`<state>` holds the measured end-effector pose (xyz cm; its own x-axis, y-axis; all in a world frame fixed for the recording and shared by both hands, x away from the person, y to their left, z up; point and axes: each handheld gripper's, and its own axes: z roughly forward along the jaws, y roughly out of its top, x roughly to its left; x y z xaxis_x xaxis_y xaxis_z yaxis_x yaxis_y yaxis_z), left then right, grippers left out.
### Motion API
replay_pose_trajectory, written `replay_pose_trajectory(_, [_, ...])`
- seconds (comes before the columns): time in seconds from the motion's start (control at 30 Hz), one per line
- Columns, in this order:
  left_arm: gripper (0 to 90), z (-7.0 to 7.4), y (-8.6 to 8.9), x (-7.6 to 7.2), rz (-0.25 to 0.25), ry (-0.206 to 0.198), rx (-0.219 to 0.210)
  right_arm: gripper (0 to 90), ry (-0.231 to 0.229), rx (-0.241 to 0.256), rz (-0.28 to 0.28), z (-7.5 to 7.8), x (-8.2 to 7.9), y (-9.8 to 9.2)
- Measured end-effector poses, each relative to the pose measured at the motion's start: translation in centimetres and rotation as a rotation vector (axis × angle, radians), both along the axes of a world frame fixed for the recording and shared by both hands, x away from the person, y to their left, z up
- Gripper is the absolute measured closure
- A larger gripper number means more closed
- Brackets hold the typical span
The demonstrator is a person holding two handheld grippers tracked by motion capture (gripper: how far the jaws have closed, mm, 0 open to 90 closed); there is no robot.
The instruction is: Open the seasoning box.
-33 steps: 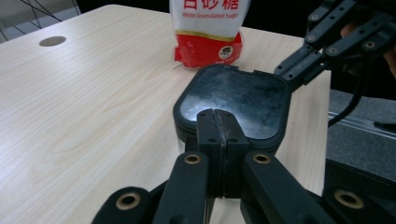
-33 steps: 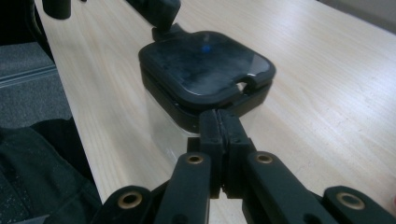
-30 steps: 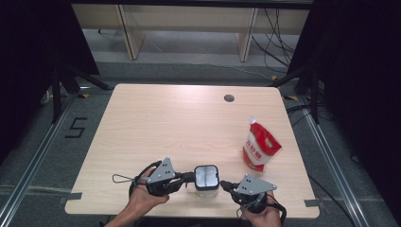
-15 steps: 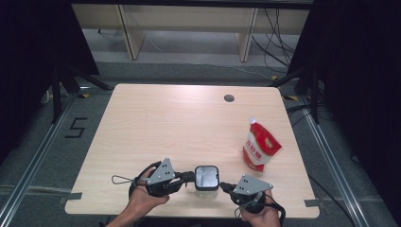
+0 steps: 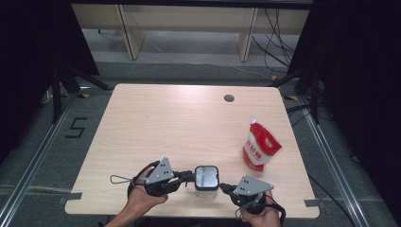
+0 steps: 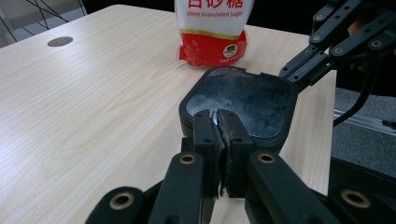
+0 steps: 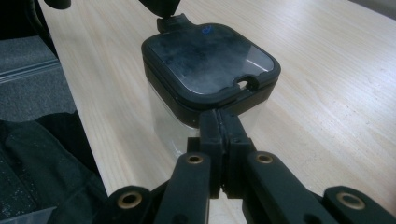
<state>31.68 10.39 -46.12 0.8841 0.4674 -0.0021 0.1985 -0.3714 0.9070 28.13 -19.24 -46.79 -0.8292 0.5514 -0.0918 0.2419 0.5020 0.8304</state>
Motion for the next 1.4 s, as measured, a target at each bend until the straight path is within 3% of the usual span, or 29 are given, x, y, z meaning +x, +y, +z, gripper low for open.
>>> replay_pose_trajectory(0.1, [86.8, -0.1, 0.0, -0.1, 0.011, 0.007, -0.021, 89.7, -0.002, 0.005, 0.004, 0.0, 0.0, 0.1])
replay_pose_trajectory(0.4, [87.6, -0.2, 0.1, -0.1, 0.009, 0.014, -0.031, 89.6, 0.005, 0.017, -0.002, 0.2, 0.0, 0.1])
replay_pose_trajectory(0.73, [86.1, -0.2, 0.2, 0.1, 0.001, 0.011, -0.03, 89.5, -0.018, 0.035, 0.01, 0.8, 0.1, 0.2])
replay_pose_trajectory(0.87, [81.1, 0.9, 1.5, 0.4, 0.013, -0.01, -0.107, 89.4, -0.024, 0.041, 0.009, 1.1, 0.2, 0.2])
replay_pose_trajectory(0.93, [77.0, 0.9, 2.3, 0.5, -0.009, -0.017, -0.11, 89.4, -0.024, 0.041, 0.011, 1.2, 0.3, 0.3])
replay_pose_trajectory(1.0, [72.9, 0.8, 2.5, 0.4, -0.004, -0.016, -0.108, 89.4, -0.024, 0.05, 0.009, 1.3, 0.3, 0.3])
replay_pose_trajectory(1.13, [67.3, -0.9, 2.9, 0.2, 0.006, 0.006, -0.064, 89.2, -0.031, 0.059, 0.019, 1.6, 0.4, 0.4])
replay_pose_trajectory(1.2, [63.8, -1.4, 2.8, 0.3, -0.019, 0.003, -0.038, 89.2, -0.034, 0.049, 0.02, 1.8, 0.3, 0.6])
replay_pose_trajectory(1.33, [58.6, -2.6, 2.2, 0.2, -0.04, 0.048, -0.004, 89.2, -0.043, 0.048, 0.022, 2.0, 0.3, 0.8])
replay_pose_trajectory(1.4, [58.6, -3.0, 2.1, 0.5, -0.05, 0.048, 0.014, 89.2, -0.045, 0.049, 0.022, 2.2, 0.2, 0.9])
